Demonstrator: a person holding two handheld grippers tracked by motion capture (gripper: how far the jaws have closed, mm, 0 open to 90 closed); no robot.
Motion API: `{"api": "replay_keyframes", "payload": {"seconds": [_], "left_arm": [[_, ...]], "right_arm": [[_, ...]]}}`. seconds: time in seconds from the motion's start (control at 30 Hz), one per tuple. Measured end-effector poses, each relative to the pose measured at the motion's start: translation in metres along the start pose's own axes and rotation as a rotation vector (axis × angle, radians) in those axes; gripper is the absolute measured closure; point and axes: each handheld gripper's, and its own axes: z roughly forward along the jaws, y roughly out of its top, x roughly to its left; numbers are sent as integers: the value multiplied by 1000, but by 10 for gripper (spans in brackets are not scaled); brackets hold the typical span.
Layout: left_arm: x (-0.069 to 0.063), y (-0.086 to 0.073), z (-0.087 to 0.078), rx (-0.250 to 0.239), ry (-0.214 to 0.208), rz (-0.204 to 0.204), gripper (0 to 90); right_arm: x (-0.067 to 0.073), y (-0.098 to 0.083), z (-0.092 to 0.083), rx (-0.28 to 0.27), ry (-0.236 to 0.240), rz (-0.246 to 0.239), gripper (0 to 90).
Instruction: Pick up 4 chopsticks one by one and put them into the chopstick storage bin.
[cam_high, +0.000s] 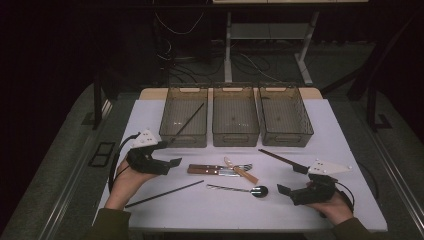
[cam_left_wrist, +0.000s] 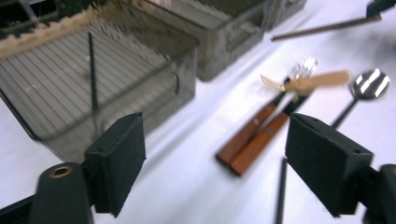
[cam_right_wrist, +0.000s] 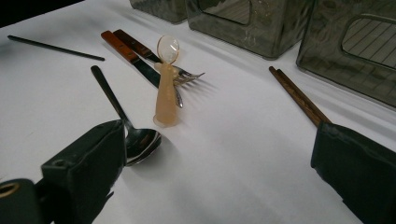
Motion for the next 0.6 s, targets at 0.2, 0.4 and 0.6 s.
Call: {"api": "replay_keyframes", "payload": {"seconds": [0.2, 0.4, 0.6], "left_arm": [[-4, -17, -6, 28, -36, -10, 344], [-10, -37, -13, 60, -57, -1, 464], [-19, -56, -23, 74, -62, 2, 604]], "right_arm": [[0, 0, 0, 2, -1, -1, 36], [0, 0, 0, 3, 1, -3, 36], [1, 0, 0, 5, 0, -1, 36]]}}
